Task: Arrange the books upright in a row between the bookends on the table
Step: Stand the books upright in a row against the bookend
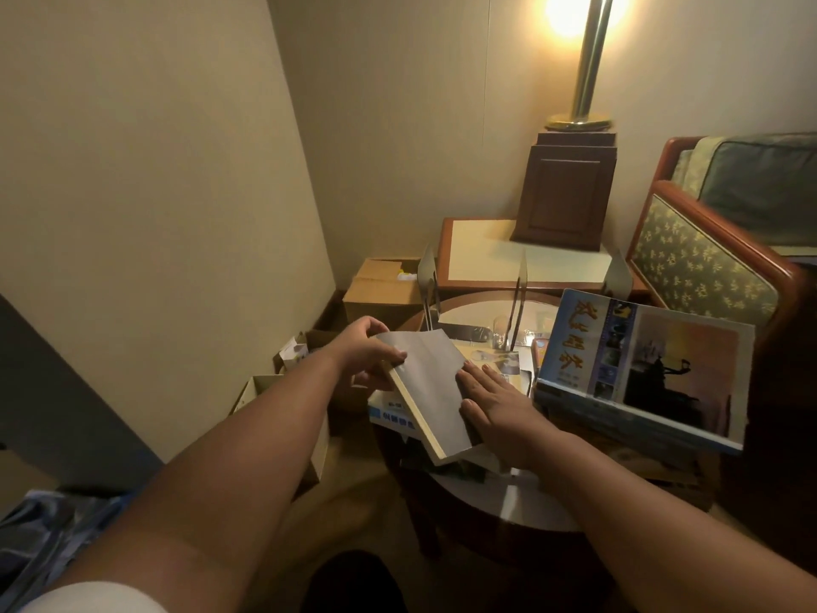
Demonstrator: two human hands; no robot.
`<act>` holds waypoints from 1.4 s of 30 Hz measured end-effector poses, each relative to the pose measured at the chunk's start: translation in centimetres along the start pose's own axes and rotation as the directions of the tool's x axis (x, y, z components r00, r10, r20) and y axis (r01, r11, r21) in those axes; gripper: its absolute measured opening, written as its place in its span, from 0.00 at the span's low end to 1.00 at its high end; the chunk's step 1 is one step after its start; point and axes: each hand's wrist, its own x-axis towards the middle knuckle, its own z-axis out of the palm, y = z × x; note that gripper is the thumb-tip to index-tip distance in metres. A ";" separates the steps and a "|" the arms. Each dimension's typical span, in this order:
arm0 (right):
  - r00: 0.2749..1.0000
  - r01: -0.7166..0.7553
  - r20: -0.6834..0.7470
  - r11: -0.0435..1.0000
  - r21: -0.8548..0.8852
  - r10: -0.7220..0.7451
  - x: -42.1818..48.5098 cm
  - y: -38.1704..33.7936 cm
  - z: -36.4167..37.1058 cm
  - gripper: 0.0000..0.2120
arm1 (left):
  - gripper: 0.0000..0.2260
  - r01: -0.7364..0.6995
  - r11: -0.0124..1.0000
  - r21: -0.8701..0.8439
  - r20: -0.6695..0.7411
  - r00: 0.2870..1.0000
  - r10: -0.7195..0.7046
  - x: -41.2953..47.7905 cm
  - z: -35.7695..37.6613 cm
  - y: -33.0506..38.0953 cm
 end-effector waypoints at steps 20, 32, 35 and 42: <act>0.993 -0.114 -0.036 0.990 -0.077 0.112 -0.5 -1.2 0.8 0.46 | 0.24 -0.424 0.734 0.530 -0.336 0.690 0.641 -5.9 -1.4 7.5; 0.973 -0.166 -0.175 0.982 -0.088 0.148 0.5 -2.0 -0.7 0.19 | 0.18 -0.135 0.580 0.803 -0.263 0.793 0.549 -3.8 1.3 10.5; 0.962 -0.180 -0.227 0.976 -0.122 0.149 1.3 -1.9 -0.4 0.20 | 0.18 -0.113 0.604 0.789 -0.276 0.813 0.512 -2.8 1.5 11.0; 0.976 -0.178 -0.164 0.964 -0.199 0.147 2.6 -0.9 1.5 0.52 | 0.20 -0.233 0.602 0.763 -0.220 0.783 0.582 -0.2 0.2 10.9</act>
